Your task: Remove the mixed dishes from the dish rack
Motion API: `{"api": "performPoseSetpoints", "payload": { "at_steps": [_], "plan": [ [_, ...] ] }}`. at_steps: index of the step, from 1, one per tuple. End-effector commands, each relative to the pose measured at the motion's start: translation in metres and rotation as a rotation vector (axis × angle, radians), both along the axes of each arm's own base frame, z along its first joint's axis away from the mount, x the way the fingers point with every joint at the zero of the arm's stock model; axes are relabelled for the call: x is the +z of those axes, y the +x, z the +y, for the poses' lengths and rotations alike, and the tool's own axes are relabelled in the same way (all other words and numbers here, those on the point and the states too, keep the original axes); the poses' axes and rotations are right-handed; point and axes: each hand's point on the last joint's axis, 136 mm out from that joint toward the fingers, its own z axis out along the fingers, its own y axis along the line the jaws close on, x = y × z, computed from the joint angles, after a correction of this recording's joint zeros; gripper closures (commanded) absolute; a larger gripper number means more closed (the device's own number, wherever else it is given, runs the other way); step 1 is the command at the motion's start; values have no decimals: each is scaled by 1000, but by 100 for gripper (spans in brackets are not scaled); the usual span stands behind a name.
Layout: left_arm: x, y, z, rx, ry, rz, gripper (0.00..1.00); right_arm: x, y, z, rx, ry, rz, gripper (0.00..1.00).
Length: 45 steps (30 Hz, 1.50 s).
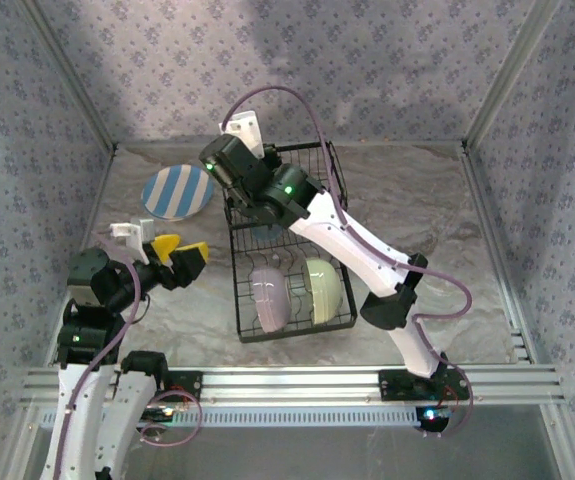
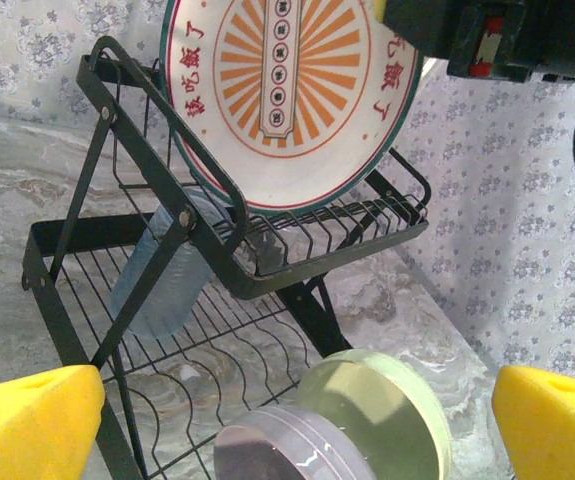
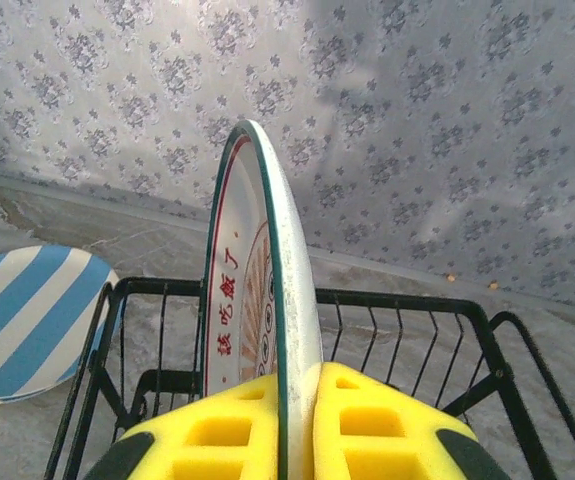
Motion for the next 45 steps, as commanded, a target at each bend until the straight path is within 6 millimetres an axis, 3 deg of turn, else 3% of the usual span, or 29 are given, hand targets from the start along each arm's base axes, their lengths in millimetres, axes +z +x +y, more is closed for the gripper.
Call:
{"api": "performPoseSetpoints", "payload": {
  "at_steps": [1, 12, 24, 39, 45],
  "plan": [
    [7, -5, 0, -2, 16, -33, 1, 29, -5, 1, -7, 30, -81, 100],
    [6, -3, 2, 9, 18, -25, 1, 46, -7, -9, -28, -6, -128, 100],
    [4, -3, 2, 9, 17, -15, 1, 52, -10, -20, -30, -30, -131, 100],
    [3, 1, 0, 3, -3, 7, 1, 59, -9, -70, -100, -80, -134, 100],
    [10, 1, -6, -26, -45, 13, 1, 53, -8, -92, -55, -27, -61, 100]
  ]
}}
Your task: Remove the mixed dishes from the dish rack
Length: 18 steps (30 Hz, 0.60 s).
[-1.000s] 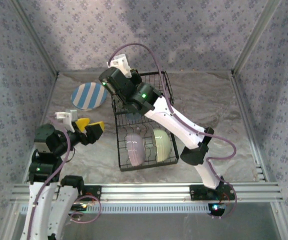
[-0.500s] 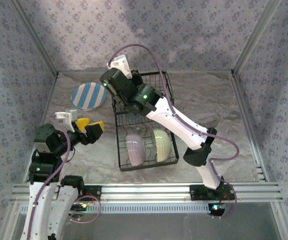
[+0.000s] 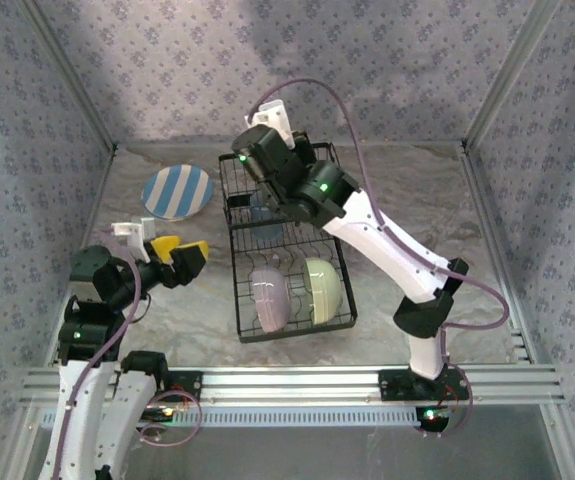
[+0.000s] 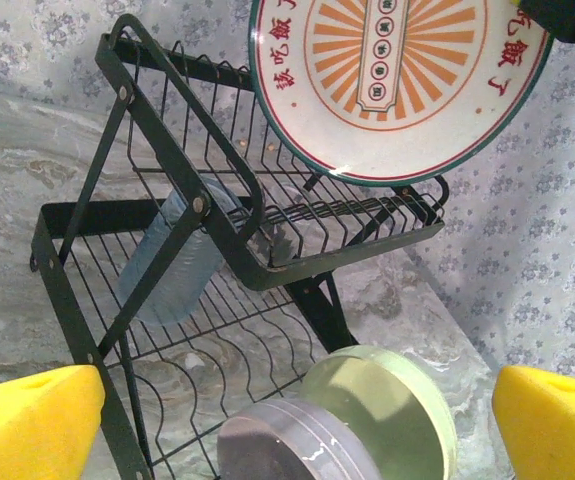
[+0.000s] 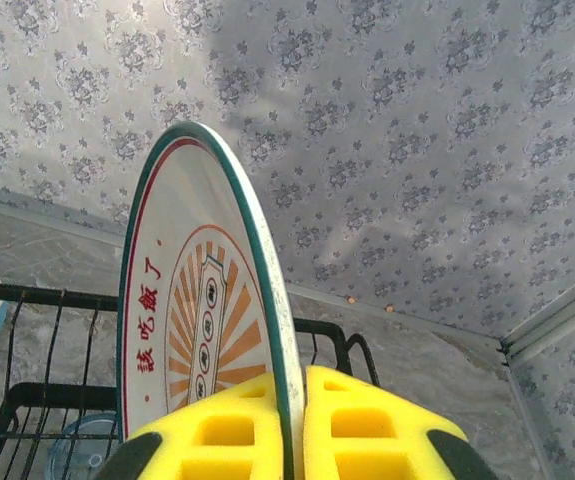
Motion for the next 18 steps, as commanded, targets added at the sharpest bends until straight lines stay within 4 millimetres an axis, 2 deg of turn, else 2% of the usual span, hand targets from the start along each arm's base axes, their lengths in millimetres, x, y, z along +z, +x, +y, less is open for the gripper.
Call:
{"api": "performPoseSetpoints", "payload": {
  "at_steps": [1, 12, 18],
  "plan": [
    [22, -4, -7, -41, -44, -40, 1, 20, -6, -27, 18, 119, 10, 100],
    [83, -1, -40, -281, -178, -57, 1, 9, -28, -64, 191, 371, 195, 100],
    [104, 13, -66, -391, -185, -31, 1, 8, -44, -82, 262, 536, 283, 100]
  ]
}}
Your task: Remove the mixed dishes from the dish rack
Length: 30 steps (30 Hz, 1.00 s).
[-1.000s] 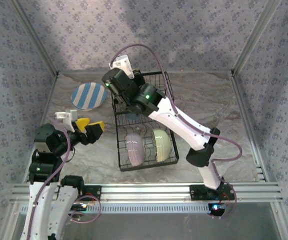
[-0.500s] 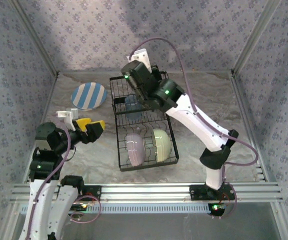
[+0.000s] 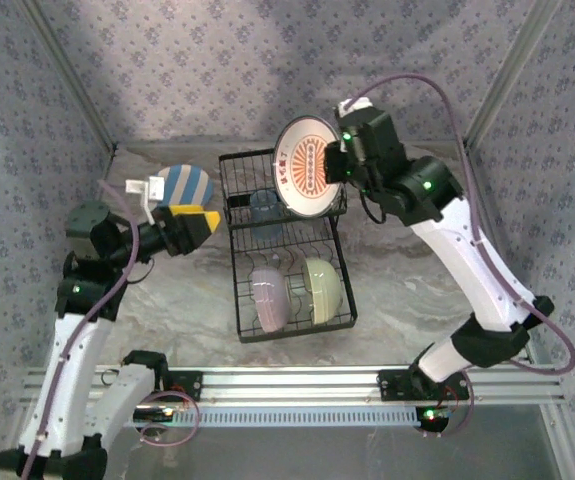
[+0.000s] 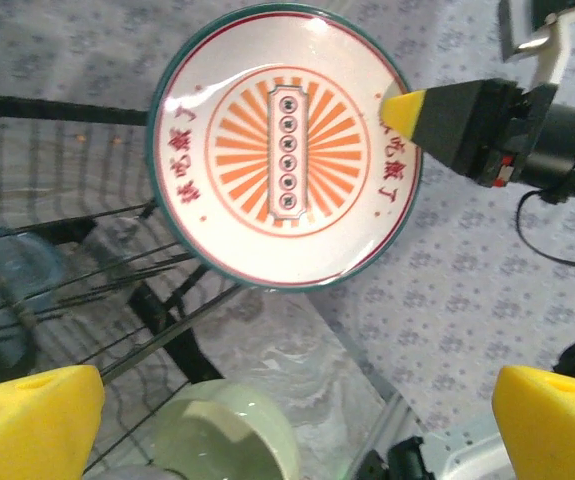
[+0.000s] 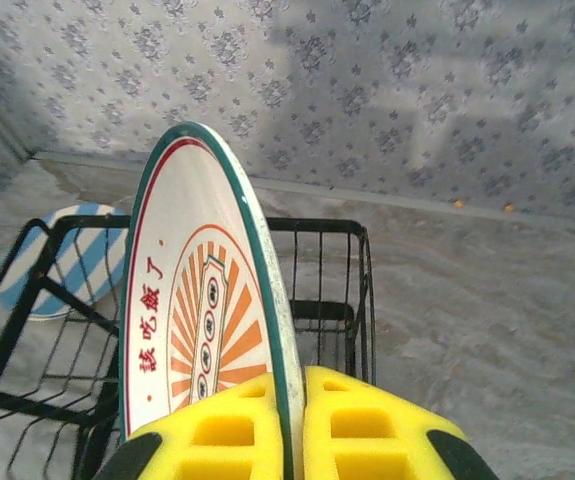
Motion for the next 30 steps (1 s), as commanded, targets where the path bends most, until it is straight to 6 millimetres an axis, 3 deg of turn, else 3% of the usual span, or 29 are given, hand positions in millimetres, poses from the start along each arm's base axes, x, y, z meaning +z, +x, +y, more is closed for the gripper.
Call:
{"api": "performPoseSetpoints", "payload": {
  "at_steps": [1, 7, 13, 20, 30],
  "plan": [
    [25, 0, -19, -98, -23, -40, 1, 13, -16, 4, 87, 183, 43, 100],
    [26, 25, -58, -161, 19, 19, 1, 12, -23, -10, 115, 328, 95, 100],
    [12, 56, -89, -161, 92, 102, 1, 11, -22, -20, 126, 443, 137, 100],
    [-4, 83, -95, -98, 153, 163, 1, 12, -24, -33, 116, 475, 140, 100],
    [-13, 93, -106, -126, 136, 217, 14, 8, -21, -40, 126, 561, 164, 100]
  ]
}}
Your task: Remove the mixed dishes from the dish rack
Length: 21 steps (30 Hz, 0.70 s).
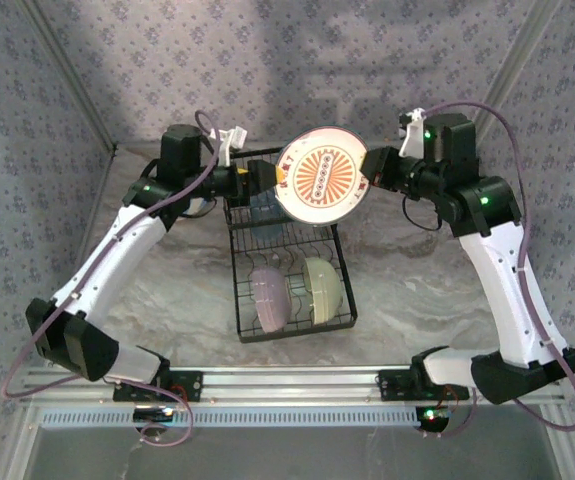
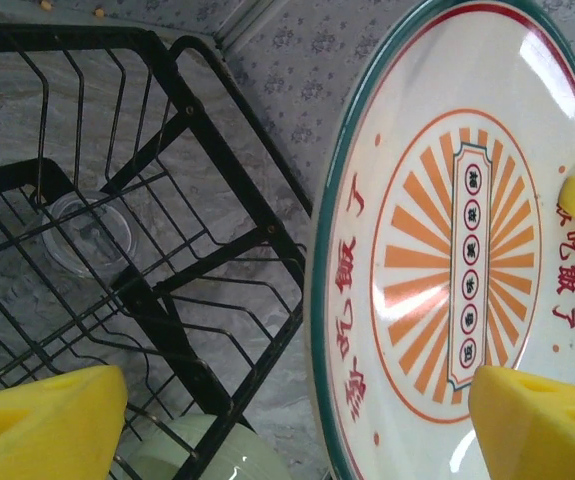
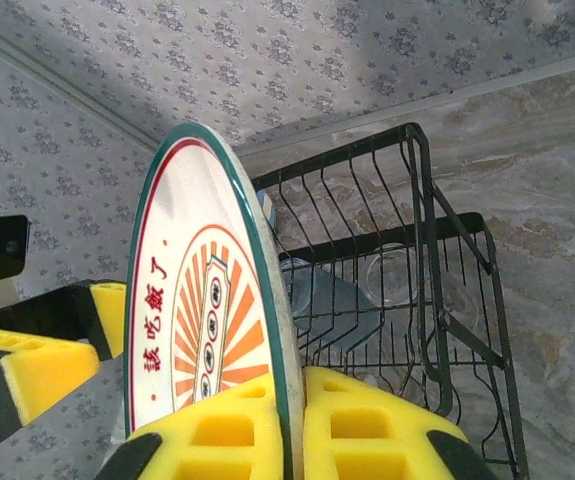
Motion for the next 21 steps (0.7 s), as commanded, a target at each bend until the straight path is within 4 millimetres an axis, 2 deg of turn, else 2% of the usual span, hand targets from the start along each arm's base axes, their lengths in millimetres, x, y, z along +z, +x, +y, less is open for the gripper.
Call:
{"api": "performPoseSetpoints", "payload": {
  "at_steps": [1, 7, 21],
  "plan": [
    [17, -3, -4, -19, -28, -28, 14, 25, -4, 6, 36, 95, -60, 100],
    [18, -1, -8, -31, -54, -7, 24, 23, -3, 9, 56, 120, -60, 100],
    [23, -2, -12, -40, -101, 33, 62, 22, 1, 14, 65, 176, -42, 100]
  ]
}}
